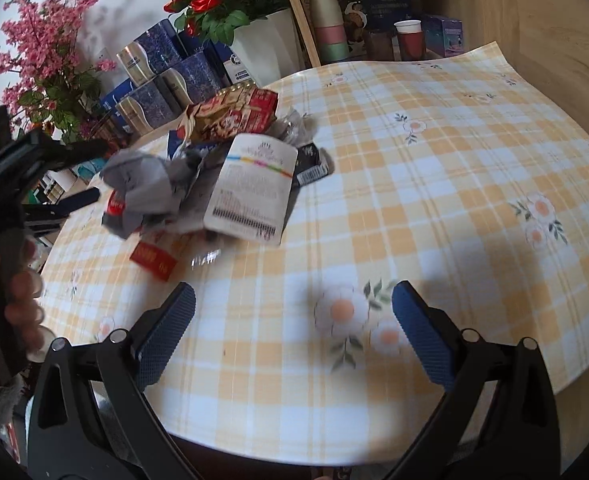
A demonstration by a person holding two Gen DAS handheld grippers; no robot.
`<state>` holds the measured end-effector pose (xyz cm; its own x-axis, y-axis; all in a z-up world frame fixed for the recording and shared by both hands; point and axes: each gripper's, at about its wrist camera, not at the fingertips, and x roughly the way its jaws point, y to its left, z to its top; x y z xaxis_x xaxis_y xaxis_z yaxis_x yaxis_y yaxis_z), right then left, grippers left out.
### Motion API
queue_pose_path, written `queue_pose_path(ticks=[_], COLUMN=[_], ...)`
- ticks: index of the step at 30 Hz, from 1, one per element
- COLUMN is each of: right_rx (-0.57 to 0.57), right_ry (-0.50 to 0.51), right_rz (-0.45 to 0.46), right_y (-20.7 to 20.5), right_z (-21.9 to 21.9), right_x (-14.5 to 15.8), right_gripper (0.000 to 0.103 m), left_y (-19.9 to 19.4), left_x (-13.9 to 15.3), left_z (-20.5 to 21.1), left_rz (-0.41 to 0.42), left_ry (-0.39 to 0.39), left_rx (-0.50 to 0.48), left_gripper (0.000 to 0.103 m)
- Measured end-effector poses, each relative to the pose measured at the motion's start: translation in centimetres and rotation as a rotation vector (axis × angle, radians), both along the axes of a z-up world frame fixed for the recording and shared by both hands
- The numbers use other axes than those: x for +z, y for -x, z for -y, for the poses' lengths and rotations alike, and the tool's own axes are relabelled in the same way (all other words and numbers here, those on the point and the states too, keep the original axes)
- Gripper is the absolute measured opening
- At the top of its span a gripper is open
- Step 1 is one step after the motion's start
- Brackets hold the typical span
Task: Collect trash
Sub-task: 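Grasp crumpled paper with left tool while right tool grasps white packet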
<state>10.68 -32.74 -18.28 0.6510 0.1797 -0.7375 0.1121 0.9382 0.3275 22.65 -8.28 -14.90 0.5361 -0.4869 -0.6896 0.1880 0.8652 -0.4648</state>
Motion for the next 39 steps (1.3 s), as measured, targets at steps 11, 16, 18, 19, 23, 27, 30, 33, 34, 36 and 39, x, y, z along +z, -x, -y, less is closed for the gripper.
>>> queue_pose_path(ticks=[11,16,18,19,23,27,30,33,34,36,39], right_rx=[0.024,0.031,0.036,0.039,0.036,0.054,0.09,0.092,0.085,0.074,0.075], right_ry=[-0.06,-0.161,-0.179,-0.183,-0.167,-0.103,-0.041,-0.019,-0.03,-0.05,-0.055], right_rz=[0.015,0.002,-0.01,-0.013,-0.041,-0.064,-0.081,-0.1,-0.102,-0.1,-0.086], right_y=[-4.0,-7.0,-8.5,-9.0,-11.0,-11.8,-12.0,-12.2,-12.2,-12.0,-11.4], right_z=[0.6,0.7,0.3,0.1,-0.7,-1.6,-2.4,-2.7,-2.6,-2.3,-2.3], right_x=[-0.6,-1.7,-2.2,-2.3,-2.9,-3.1,-3.4,-3.9,-4.0,-3.9,-3.4], right_gripper=[0.097,0.097,0.097,0.097,0.097,0.091,0.086,0.076,0.073,0.068,0.067], left_y=[-1.5,-0.3,-0.1,0.1,1.5,2.8,3.4,3.7,3.8,4.0,4.4], left_x=[-2.7,-1.4,-0.9,-0.6,0.6,1.5,1.9,2.5,2.9,3.5,4.7], left_z=[1.3,0.9,0.5,0.4,-0.2,-1.2,-1.9,-2.4,-2.6,-2.9,-3.2], left_rz=[-0.065,-0.012,-0.005,-0.001,0.032,0.055,0.068,0.084,0.092,0.106,0.13], left_ry=[0.014,-0.015,0.001,0.006,0.002,0.029,0.048,0.064,0.076,0.089,0.104], left_rx=[-0.104,-0.142,-0.147,-0.152,-0.189,-0.202,-0.203,-0.2,-0.199,-0.201,-0.21], left_gripper=[0.018,0.006,0.005,0.005,0.004,0.004,0.004,0.004,0.004,0.004,0.004])
